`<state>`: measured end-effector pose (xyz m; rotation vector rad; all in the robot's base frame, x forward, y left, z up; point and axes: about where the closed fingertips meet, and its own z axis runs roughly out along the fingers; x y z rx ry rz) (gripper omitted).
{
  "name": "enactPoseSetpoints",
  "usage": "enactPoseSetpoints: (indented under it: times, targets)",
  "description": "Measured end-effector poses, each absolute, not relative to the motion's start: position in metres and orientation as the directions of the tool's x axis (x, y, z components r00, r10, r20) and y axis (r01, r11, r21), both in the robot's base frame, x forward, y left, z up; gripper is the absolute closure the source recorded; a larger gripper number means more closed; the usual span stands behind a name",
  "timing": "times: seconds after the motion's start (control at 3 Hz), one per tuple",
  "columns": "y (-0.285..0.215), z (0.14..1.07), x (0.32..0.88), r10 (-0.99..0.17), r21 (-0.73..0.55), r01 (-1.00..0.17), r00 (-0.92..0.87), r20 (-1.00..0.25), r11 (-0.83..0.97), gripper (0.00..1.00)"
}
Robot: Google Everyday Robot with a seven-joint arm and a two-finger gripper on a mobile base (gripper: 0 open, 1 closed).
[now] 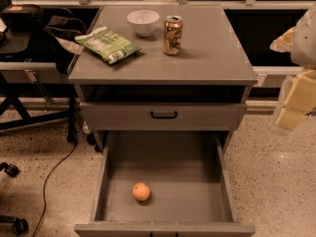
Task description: Pick orange from middle drawer and place on counter
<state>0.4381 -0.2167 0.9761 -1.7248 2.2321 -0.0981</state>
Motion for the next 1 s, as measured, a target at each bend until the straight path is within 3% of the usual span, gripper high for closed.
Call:
enactPoseSetpoints:
  times: [0.33, 1.0]
  targets:
    - [-0.2167, 0.9761, 0.4381, -0.953, -0.245, -0.931, -0.221, -0.207, 0.270, 0.00]
    - [-0.2115, 0.9732, 0.4373, -0.927, -0.167, -0.966, -0.130, -0.353, 0.199, 0.00]
